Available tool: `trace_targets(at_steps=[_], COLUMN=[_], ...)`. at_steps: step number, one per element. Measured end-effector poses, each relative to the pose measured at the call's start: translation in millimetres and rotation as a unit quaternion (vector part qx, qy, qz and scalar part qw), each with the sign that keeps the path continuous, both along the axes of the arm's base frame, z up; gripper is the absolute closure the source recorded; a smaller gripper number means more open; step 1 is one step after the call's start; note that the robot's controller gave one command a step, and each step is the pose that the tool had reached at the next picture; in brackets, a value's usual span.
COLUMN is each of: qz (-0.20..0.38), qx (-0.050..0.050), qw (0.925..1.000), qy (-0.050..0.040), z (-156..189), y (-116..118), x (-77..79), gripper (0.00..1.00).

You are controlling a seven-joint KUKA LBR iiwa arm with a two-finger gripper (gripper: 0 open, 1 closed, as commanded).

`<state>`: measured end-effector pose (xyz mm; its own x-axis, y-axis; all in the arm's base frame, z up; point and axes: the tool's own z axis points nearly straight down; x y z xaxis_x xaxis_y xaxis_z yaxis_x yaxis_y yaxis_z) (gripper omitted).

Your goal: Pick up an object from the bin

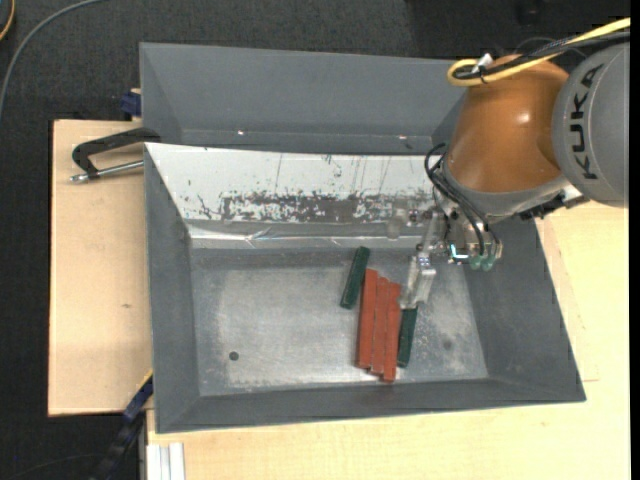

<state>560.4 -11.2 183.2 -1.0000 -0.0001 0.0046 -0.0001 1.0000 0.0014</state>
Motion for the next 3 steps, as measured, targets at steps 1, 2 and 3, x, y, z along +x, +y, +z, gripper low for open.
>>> trace_targets(at_steps=[1,2,3], qz=[0.225,0.429,0.668], qx=[0.0,0.0,0.001], qw=[0.9743,0.9033,0.7438], qy=[-0.0031,-0.0059,-0.0051], z=[-112.1,-81.7,-77.4], y=[30.6,26.3,30.0], x=[-38.0,-47.2,-31.3], gripper=[0.0,0.0,0.0])
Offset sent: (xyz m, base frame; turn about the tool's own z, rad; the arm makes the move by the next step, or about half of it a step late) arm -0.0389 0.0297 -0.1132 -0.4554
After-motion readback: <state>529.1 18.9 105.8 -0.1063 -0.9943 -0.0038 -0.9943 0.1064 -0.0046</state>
